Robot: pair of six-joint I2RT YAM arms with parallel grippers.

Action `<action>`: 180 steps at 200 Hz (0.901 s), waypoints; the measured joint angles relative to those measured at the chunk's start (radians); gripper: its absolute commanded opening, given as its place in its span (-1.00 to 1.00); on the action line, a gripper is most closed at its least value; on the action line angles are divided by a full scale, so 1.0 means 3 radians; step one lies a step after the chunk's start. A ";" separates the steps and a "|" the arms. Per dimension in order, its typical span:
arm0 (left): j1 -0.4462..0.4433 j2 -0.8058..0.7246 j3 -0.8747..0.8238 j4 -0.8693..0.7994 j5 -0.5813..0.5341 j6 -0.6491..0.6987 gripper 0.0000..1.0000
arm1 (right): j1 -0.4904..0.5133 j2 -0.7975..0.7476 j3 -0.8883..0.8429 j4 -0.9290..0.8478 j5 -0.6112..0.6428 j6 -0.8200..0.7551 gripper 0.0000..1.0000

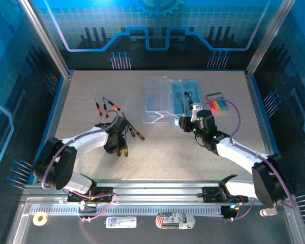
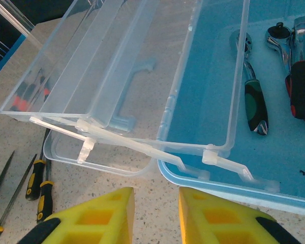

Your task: Pack the tool kit

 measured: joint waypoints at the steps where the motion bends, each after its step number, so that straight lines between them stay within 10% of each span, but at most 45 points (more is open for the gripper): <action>1: -0.0003 0.0001 0.0000 0.0001 0.0000 0.0001 -0.54 | 0.0000 0.0000 0.0000 0.0000 -0.0001 0.0000 -0.40; 180: -0.0387 -0.0820 0.0505 -0.0205 -0.0031 0.0352 -0.81 | -0.0004 -0.0121 0.0113 -0.0041 -0.0525 0.0179 -0.19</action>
